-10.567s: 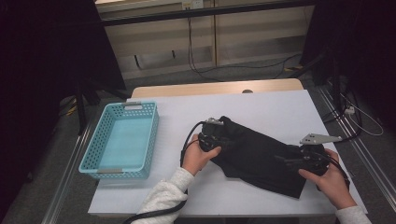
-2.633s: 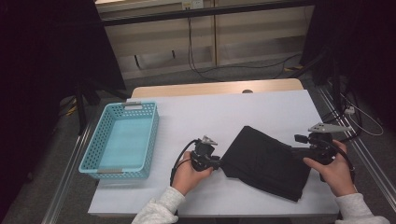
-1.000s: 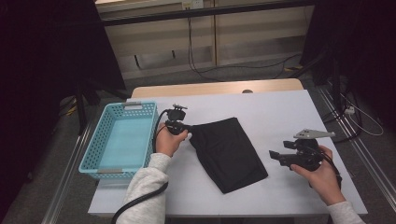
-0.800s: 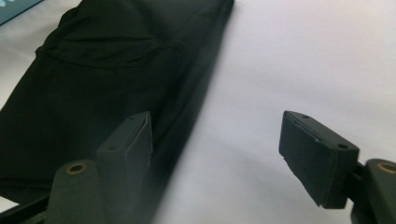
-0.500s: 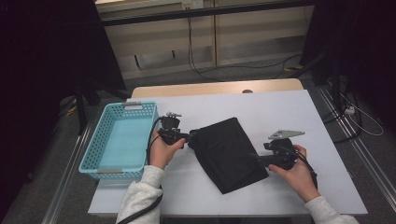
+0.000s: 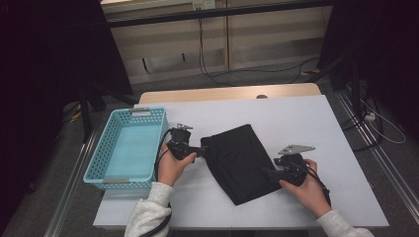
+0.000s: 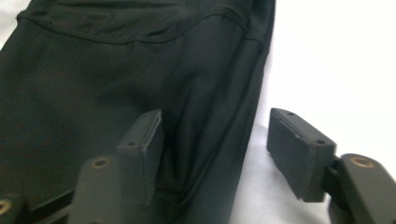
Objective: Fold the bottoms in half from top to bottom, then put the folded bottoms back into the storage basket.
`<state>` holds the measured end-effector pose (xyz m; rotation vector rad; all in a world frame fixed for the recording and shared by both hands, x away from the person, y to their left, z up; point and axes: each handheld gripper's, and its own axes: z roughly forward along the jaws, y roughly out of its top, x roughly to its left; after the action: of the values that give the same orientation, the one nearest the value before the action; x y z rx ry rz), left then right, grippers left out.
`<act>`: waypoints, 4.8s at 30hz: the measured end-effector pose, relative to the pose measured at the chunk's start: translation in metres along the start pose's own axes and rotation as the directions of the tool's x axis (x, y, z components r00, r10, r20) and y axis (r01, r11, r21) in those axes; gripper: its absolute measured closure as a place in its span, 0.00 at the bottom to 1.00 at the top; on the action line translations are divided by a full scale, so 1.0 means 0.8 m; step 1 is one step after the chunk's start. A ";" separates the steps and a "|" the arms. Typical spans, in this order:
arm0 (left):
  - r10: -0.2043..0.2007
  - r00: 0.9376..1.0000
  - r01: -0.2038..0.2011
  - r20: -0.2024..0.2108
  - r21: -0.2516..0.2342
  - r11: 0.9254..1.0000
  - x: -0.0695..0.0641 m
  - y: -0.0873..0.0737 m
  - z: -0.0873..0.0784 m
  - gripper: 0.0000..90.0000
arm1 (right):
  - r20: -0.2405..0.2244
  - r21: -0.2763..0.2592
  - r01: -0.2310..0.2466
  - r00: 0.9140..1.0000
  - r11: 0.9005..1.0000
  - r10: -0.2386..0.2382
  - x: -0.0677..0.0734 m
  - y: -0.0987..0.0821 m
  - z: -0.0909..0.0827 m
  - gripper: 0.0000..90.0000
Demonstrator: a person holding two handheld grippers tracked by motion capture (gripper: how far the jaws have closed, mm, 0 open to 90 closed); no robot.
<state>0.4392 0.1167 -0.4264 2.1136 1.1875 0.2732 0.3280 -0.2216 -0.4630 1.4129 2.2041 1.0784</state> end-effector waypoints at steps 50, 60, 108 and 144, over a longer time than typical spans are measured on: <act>-0.031 0.992 0.040 -0.124 0.069 0.997 -0.018 0.000 0.042 0.25 | -0.018 -0.028 0.025 1.000 0.999 -0.025 0.010 -0.012 -0.016 0.88; -0.056 0.994 0.064 -0.090 0.088 0.994 -0.025 0.005 0.039 0.53 | -0.013 -0.031 0.027 1.000 0.999 -0.028 0.011 -0.013 -0.016 0.87; -0.224 0.973 0.223 -0.046 0.406 0.886 0.004 0.098 0.010 0.93 | -0.028 -0.143 -0.041 0.999 0.989 0.038 0.047 0.010 -0.007 0.90; -0.146 0.981 0.187 -0.124 0.448 0.874 0.020 0.172 -0.061 0.93 | -0.056 -0.257 0.011 0.998 0.966 -0.026 0.106 0.046 -0.009 0.90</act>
<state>0.5171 0.1047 -0.3024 2.3930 1.6028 -0.0003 0.3077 -0.1418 -0.4203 1.2604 2.0224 1.3587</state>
